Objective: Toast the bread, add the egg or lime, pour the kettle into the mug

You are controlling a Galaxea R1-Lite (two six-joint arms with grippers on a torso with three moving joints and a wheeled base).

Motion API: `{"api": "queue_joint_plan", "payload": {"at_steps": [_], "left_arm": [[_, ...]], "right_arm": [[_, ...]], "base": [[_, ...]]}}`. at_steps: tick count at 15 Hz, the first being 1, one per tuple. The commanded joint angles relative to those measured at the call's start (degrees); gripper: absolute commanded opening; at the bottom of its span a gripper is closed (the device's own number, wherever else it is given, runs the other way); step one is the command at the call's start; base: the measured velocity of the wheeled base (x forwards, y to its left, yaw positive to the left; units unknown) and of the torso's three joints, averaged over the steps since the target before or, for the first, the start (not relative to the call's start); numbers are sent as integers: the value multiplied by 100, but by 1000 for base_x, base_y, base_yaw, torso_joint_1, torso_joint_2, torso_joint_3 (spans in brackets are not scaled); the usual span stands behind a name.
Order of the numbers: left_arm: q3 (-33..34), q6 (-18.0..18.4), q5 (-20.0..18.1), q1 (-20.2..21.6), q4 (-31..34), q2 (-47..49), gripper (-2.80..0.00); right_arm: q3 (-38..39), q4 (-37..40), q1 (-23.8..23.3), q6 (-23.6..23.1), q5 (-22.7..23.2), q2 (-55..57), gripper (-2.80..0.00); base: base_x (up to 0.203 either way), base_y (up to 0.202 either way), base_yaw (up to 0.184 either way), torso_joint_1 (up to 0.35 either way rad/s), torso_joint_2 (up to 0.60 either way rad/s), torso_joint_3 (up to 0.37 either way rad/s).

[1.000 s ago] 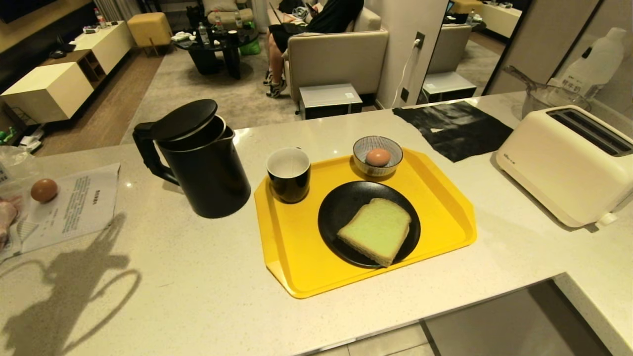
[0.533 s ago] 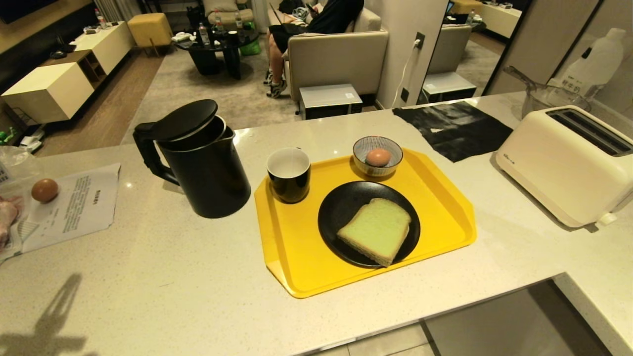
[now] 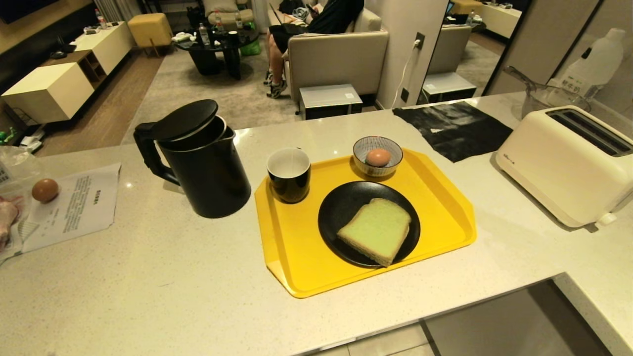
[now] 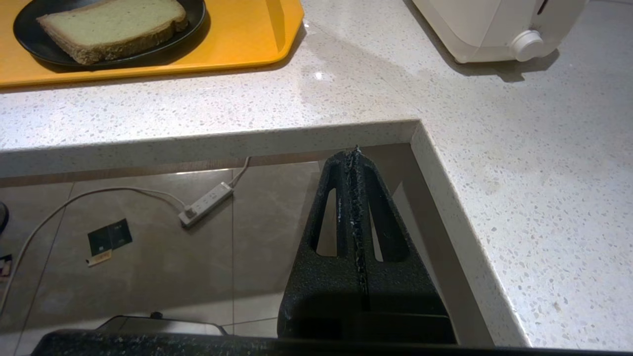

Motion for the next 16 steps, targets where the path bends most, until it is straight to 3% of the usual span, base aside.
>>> {"api": "queue_joint_plan", "payload": {"at_steps": [1, 4, 7, 13, 16], "left_arm": [[430, -7, 42, -138, 96, -870, -280], [1074, -36, 47, -138, 327, -1745, -280], [1766, -56, 57, -136, 223, -1800, -280], [4123, -47, 62, -137, -1796, -1800, -280], [4915, 77, 75, -132, -2122, -1800, -280]], "right_arm": [[149, -6, 2, -5, -1, 8, -280], [149, -6, 2, -5, 3, 8, -280], [149, -6, 2, -5, -1, 8, -280], [149, -6, 2, -5, -1, 8, -280], [149, -6, 2, -5, -1, 8, -280]], "base": [[0, 0, 0, 0, 0, 0], [0, 0, 0, 0, 0, 0], [0, 0, 0, 0, 0, 0], [0, 0, 0, 0, 0, 0], [0, 0, 0, 0, 0, 0]]}}
